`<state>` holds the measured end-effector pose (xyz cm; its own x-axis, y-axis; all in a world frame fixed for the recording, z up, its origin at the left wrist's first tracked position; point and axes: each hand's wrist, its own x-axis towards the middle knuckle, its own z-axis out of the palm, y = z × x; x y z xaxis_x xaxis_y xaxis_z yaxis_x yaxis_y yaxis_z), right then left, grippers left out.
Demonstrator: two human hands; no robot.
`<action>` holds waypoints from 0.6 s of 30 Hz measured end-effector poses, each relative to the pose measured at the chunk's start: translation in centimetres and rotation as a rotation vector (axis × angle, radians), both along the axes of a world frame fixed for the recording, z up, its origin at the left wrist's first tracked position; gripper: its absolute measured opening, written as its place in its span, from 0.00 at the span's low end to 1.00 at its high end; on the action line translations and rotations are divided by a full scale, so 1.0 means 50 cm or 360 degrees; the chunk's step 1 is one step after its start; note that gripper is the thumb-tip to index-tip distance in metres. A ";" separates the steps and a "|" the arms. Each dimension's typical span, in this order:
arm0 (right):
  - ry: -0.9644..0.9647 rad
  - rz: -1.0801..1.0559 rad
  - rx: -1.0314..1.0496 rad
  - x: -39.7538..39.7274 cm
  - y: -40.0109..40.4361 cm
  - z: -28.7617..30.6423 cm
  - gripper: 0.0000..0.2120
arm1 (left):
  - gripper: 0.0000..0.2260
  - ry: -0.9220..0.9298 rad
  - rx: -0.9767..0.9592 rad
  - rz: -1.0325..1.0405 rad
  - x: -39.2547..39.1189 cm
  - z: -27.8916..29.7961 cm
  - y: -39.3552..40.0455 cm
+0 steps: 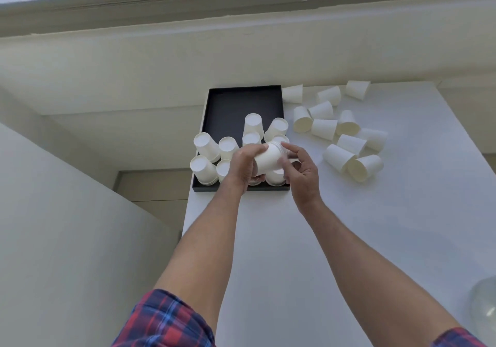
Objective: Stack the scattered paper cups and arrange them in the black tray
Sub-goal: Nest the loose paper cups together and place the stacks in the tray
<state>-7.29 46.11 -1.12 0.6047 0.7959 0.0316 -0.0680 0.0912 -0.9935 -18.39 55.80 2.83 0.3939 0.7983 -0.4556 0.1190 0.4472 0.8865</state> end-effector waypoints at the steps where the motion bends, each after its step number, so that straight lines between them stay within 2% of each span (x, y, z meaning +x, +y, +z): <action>1: -0.0208 -0.0018 -0.0011 -0.007 0.010 0.003 0.17 | 0.19 0.0012 0.0056 0.0082 0.000 0.002 0.013; 3: -0.0632 0.0034 0.0000 -0.019 0.034 0.009 0.25 | 0.21 0.0134 0.0219 0.0159 0.001 0.007 0.038; 5: -0.0998 0.0138 0.0013 -0.032 0.065 0.017 0.31 | 0.18 0.0270 0.0301 0.0210 0.004 0.012 0.060; 7: -0.1188 0.0243 -0.0007 -0.043 0.104 0.029 0.35 | 0.20 0.0330 0.0266 0.0287 0.006 0.019 0.082; 10: -0.1404 0.0267 -0.0072 -0.055 0.168 0.052 0.35 | 0.34 0.0471 0.0318 0.0301 0.001 0.030 0.125; 12: -0.1487 0.0214 -0.0095 -0.054 0.211 0.067 0.30 | 0.37 0.0551 0.0453 0.0264 -0.001 0.033 0.164; 15: -0.1406 0.0221 -0.0248 -0.047 0.273 0.087 0.24 | 0.31 0.0634 0.0597 0.0209 -0.003 0.031 0.214; 18: -0.1443 0.0286 -0.0392 -0.032 0.324 0.085 0.25 | 0.21 0.0706 0.0669 0.0224 -0.010 0.016 0.251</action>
<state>-8.90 62.30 3.11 0.3006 0.9212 0.2472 0.7442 -0.0645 -0.6648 -18.87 68.35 3.65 0.1172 0.9753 -0.1872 0.4814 0.1090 0.8697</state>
